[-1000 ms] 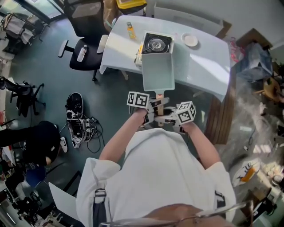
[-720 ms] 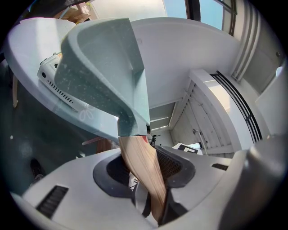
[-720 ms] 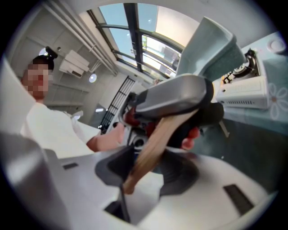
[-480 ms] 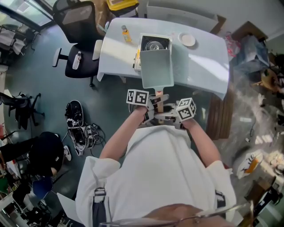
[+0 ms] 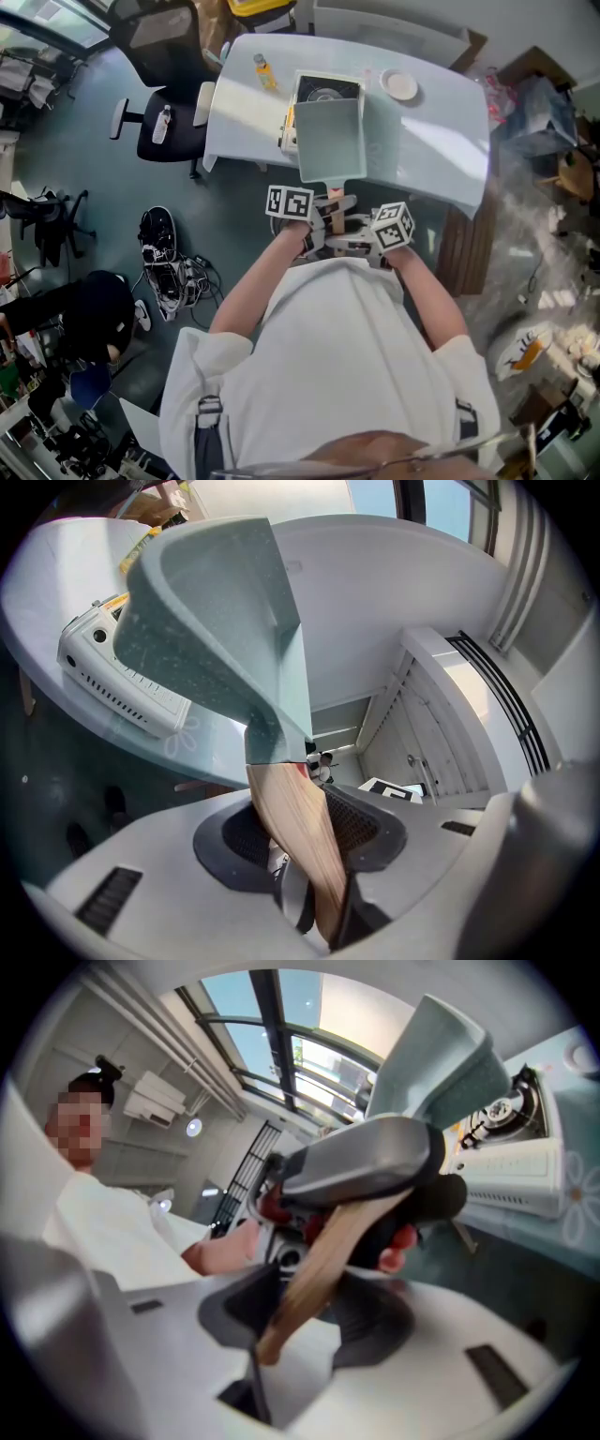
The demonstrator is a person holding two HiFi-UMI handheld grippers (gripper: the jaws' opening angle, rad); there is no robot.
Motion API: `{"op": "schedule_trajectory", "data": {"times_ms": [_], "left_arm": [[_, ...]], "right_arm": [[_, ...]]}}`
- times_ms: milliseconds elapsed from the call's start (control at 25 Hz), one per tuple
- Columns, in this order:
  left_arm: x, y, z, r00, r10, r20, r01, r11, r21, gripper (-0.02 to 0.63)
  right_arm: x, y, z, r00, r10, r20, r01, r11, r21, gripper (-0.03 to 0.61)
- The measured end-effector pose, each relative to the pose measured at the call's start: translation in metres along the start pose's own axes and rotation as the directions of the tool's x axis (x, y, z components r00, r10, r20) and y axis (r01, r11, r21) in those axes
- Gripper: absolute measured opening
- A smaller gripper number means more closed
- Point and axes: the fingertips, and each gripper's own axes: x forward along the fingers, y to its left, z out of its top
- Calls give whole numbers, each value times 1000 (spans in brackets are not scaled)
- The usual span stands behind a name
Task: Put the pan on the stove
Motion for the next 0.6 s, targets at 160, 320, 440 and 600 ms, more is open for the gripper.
{"op": "schedule_trajectory", "data": {"times_ms": [160, 320, 440, 600], "left_arm": [[16, 3, 21, 999, 13, 37, -13, 1000, -1, 173], [36, 8, 43, 996, 18, 91, -17, 1000, -16, 173], [50, 15, 57, 992, 32, 121, -30, 999, -24, 173], [67, 27, 76, 986, 43, 160, -38, 999, -32, 175]], "right_arm": [[-17, -13, 13, 999, 26, -44, -27, 1000, -5, 176], [-38, -27, 26, 993, 54, -101, -55, 998, -4, 176], [-53, -41, 34, 988, 60, -140, -62, 998, -12, 176], [-68, -61, 44, 980, 73, -184, -78, 997, -22, 176]]}}
